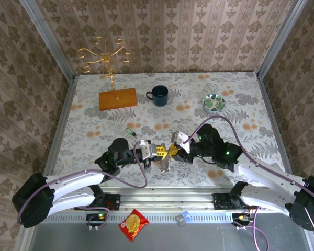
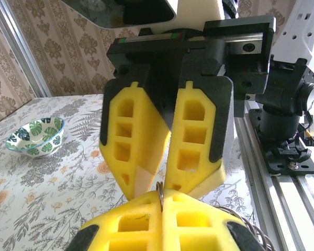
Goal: Put the keys on the keyring
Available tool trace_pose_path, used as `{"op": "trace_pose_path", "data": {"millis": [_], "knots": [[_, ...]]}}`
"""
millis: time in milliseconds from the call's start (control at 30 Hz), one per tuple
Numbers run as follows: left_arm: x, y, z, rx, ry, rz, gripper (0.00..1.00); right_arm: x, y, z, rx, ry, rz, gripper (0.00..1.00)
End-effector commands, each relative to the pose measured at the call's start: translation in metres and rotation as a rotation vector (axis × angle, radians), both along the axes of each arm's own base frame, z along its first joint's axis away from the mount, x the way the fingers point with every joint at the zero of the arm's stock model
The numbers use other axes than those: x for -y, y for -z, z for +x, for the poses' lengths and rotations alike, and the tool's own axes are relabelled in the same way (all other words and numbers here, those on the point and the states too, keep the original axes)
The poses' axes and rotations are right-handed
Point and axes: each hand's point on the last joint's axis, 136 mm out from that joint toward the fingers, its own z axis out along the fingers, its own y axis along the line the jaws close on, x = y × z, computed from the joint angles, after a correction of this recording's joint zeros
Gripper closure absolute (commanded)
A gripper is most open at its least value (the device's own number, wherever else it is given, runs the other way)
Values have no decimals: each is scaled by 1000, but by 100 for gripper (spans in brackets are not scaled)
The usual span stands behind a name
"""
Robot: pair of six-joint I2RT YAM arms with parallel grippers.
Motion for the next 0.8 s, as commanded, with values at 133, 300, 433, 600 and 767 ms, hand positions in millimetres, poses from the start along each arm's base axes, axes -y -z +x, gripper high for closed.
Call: {"op": "trace_pose_path", "data": {"millis": [133,300,433,600,767], "knots": [[4,-19,-7,3,59,-72,100,-8,-18,2,48,-31,58,87],[3,-16,-7,-12,60,-66,100,-6,-18,-1,65,-44,44,95],[2,-11,0,-11,21,-41,96,-3,-10,-5,61,-76,-19,100],[1,-1,5,9,-8,38,83,2,-6,-9,61,-106,-92,100],[1,8,6,27,-6,118,87,5,-4,-13,58,-143,-172,100]]}}
